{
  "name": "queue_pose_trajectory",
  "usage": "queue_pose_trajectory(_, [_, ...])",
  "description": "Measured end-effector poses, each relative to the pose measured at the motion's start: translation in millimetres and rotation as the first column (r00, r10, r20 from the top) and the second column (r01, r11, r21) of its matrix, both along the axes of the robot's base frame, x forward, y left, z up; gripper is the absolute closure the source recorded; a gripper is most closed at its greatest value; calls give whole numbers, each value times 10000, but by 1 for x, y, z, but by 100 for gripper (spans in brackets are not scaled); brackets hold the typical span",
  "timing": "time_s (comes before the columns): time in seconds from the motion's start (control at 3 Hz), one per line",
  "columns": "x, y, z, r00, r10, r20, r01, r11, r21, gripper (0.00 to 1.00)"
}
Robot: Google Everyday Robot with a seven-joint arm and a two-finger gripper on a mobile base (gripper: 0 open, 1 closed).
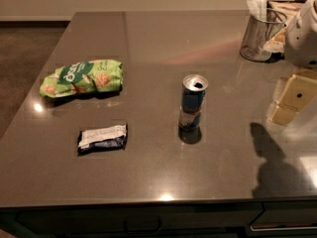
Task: Pick redbull can
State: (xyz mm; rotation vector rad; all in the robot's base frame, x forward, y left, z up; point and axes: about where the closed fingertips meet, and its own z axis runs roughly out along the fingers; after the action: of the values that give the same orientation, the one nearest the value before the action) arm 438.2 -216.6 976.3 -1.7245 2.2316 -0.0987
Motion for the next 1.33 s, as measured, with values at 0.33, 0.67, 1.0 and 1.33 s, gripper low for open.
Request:
queue_pose_trajectory(0.33, [1, 2, 1, 9999, -47, 134, 45, 9999, 123, 0])
queue_pose_trajectory(0.67, [8, 12, -3, 9993, -266, 267, 245, 9970, 734, 0])
queue_pose_trajectory(1.0, [17, 26, -18, 9989, -458, 136, 433, 9881, 1477, 0])
queue_pose_trajectory(1.33, [24, 45, -34, 9995, -305, -85, 316, 9742, 2233, 0])
